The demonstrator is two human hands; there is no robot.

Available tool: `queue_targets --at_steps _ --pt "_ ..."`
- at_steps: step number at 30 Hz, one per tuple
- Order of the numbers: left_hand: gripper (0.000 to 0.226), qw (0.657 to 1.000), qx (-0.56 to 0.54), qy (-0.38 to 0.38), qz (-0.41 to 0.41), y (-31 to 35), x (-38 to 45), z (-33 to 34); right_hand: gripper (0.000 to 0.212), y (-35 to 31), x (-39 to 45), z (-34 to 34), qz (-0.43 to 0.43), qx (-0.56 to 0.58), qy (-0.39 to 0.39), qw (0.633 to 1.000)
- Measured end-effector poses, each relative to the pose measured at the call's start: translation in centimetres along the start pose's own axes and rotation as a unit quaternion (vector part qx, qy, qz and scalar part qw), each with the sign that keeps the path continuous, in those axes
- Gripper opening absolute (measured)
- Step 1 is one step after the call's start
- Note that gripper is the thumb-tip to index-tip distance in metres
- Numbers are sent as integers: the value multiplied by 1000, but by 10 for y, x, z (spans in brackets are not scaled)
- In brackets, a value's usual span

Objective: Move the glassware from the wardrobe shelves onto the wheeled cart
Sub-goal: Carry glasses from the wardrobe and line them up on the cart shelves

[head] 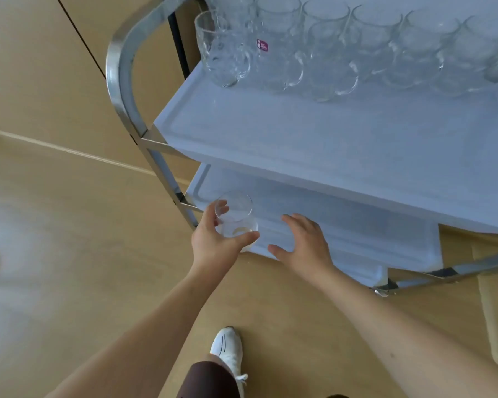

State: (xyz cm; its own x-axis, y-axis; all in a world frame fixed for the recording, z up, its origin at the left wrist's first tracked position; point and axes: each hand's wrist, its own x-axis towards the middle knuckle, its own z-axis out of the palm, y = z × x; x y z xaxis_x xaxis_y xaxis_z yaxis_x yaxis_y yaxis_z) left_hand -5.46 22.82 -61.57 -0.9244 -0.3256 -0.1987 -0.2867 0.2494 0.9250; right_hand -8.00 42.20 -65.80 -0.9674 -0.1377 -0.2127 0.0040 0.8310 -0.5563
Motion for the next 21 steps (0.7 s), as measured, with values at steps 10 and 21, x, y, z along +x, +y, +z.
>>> queue_targets --at_steps 10,21 --pt "77 991 -22 46 124 -64 95 48 74 39 106 56 -73 -42 100 991" --pt "74 975 1 82 208 -77 175 67 72 50 192 81 -106 -130 93 981"
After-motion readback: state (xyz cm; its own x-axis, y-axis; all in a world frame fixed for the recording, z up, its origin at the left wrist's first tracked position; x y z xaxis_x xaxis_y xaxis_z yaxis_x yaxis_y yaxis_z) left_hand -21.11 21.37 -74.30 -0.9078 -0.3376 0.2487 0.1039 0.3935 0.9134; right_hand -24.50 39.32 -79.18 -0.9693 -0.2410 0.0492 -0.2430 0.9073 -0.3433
